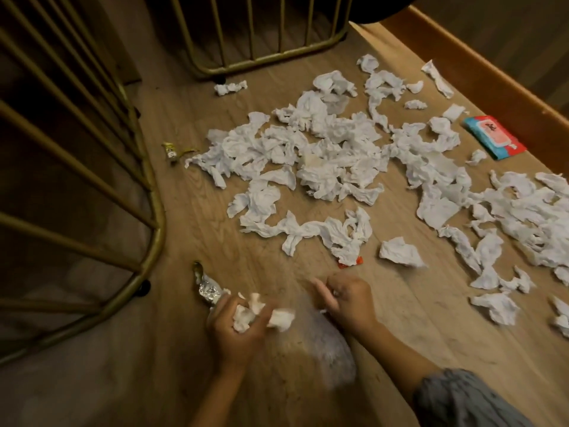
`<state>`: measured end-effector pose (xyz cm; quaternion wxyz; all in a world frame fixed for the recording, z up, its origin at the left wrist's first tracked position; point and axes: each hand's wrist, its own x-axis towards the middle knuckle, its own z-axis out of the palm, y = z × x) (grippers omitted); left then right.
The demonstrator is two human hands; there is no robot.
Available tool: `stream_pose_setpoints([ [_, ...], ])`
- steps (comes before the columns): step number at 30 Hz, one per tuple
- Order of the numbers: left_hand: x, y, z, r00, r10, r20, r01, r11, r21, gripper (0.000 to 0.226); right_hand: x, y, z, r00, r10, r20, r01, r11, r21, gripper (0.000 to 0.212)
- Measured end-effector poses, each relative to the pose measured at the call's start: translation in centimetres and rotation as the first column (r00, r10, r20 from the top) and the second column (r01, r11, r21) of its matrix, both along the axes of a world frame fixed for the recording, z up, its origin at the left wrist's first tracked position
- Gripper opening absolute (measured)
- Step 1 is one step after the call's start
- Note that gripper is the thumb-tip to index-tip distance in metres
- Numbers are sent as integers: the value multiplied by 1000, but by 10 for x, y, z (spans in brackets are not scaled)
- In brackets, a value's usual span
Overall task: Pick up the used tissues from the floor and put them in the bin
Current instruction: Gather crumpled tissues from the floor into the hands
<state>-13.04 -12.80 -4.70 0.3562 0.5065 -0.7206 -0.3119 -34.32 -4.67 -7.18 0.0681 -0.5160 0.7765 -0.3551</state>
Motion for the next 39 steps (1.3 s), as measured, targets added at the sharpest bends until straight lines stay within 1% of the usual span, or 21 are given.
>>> stream_pose_setpoints([
  [2,4,-16,5,996,87,31,-85,994,-69,41,-1,-24,11,998,-41,41,43,998,-35,59],
  [4,8,-35,4,987,140,82,-135,989,-65,30,0,-48,19,994,-59,91,64,997,-52,54],
  [6,11,-49,-3,984,99,148,-96,995,-25,23,-4,-69,22,991,-97,90,105,991,-87,51],
  [8,15,-54,-19,977,24,212,-39,997,66,24,-18,-82,21,980,-193,52,197,975,-101,45],
  [9,16,-54,-26,976,-6,218,-26,989,143,32,-27,-85,18,966,-257,29,258,964,-60,42],
  [11,17,-48,-38,980,-42,197,-9,969,248,54,-44,-85,9,940,-340,-33,341,931,131,42],
  [13,15,-34,-44,976,-78,202,27,969,244,61,-54,-78,-3,952,-298,-75,305,891,337,55],
  [14,14,-26,-46,973,-93,212,46,975,219,62,-55,-71,-10,965,-249,-86,262,881,394,57],
  [15,13,-19,-47,972,-106,208,64,978,197,64,-54,-62,-17,977,-192,-92,213,885,414,54],
  [17,12,-6,-45,978,-124,170,88,976,201,62,-47,-42,-26,992,-99,-75,120,922,368,44],
  [20,12,1,-47,983,-101,156,73,981,180,44,-33,-18,-30,997,-82,16,78,982,170,19],
  [21,10,1,-46,985,-86,147,57,980,193,42,-28,-14,-28,995,-94,23,90,987,135,16],
  [23,2,-1,-40,992,-64,113,34,968,250,40,-20,-9,-24,990,-117,76,110,990,87,21],
  [25,-7,-6,-37,997,-11,74,-7,972,233,31,-19,-8,-19,972,-163,170,153,986,66,22],
  [26,-13,-8,-35,998,20,55,-32,976,217,28,-21,-8,-16,961,-190,199,181,982,60,28],
  [28,-26,-14,-29,997,76,31,-81,977,196,43,-27,-13,-9,933,-262,247,257,965,54,34],
  [30,-42,-22,-18,993,117,3,-116,975,188,47,-33,-21,1,880,-347,324,337,937,89,27],
  [32,-60,-33,-3,990,139,-33,-129,971,202,41,-38,-31,11,849,-404,340,389,914,114,18],
  [34,-78,-46,14,989,107,-103,-79,966,245,42,-44,-44,24,836,-428,342,426,901,86,5],
  [36,-92,-61,29,983,55,-177,-3,959,283,47,-53,-60,42,822,-447,353,464,885,43,26],
  [39,-112,-84,53,979,8,-205,52,957,287,61,-71,-85,81,776,-450,442,506,862,-11,60],
])
